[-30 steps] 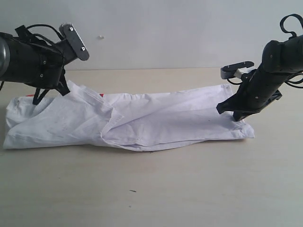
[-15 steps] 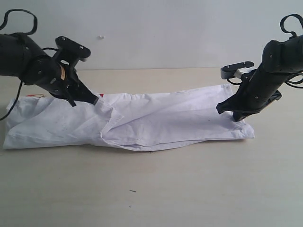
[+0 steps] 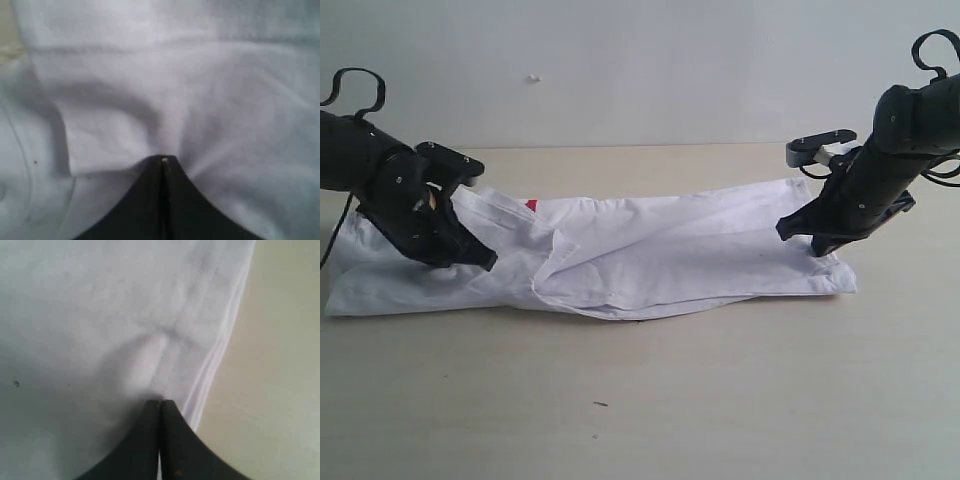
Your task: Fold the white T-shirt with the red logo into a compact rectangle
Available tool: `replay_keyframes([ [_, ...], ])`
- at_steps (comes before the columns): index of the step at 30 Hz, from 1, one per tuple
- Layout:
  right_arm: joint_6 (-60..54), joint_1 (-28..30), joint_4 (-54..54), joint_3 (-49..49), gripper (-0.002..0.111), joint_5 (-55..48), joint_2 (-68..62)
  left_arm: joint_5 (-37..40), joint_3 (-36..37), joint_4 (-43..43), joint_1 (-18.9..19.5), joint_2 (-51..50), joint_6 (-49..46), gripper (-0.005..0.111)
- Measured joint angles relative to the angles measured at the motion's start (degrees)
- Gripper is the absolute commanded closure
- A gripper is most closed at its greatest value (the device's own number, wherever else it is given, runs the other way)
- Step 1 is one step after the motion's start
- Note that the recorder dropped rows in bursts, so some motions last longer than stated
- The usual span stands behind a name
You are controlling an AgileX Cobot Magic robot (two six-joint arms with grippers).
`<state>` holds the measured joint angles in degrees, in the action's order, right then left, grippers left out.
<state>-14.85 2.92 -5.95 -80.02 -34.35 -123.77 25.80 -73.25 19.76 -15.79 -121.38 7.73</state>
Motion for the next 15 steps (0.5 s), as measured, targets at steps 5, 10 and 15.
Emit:
replay_keyframes([
  [5, 0.0, 0.0, -0.11, 0.0, 0.108, 0.13, -0.11, 4.73, 0.0, -4.22, -0.1, 1.85, -4.72, 0.107],
  [10, 0.0, 0.0, -0.69, 0.0, 0.108, 0.26, -0.11, 13.74, 0.0, -14.52, -0.1, 5.86, -15.25, 0.107],
  [15, 0.0, 0.0, -1.55, 0.0, 0.108, 0.02, -0.11, 22.14, 1.3, -14.15, 0.25, 5.53, -17.36, 0.107],
])
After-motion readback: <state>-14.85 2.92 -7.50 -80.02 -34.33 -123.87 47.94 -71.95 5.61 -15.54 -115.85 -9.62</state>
